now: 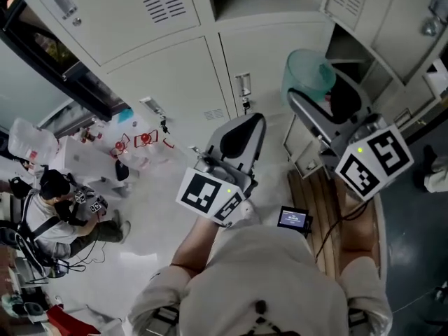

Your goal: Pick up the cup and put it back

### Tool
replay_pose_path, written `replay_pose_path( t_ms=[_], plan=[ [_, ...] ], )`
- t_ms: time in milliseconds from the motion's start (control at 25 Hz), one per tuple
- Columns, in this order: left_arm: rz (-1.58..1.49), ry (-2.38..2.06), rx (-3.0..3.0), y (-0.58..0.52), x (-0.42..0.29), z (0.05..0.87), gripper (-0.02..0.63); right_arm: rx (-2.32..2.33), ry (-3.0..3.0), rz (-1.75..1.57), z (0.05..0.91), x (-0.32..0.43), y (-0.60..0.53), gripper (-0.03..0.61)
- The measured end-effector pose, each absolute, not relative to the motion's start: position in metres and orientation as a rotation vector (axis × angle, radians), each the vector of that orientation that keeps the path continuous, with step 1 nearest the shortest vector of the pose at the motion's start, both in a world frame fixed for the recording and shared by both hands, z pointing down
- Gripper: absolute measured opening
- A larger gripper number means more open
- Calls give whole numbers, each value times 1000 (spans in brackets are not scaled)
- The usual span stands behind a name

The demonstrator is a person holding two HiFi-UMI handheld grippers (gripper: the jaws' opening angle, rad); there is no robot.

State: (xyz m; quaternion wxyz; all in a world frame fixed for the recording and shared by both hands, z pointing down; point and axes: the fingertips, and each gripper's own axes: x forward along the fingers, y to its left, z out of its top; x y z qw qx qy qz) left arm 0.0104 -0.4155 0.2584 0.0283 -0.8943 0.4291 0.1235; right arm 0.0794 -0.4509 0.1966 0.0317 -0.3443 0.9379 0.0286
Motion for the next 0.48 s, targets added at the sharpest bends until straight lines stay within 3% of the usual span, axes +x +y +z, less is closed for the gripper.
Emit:
replay_pose_path(
  t_ms=[480],
  plan=[
    [284,1458,-2738,-290,34,284,8,-949,2950,-145,265,98,-335,328]
  ],
)
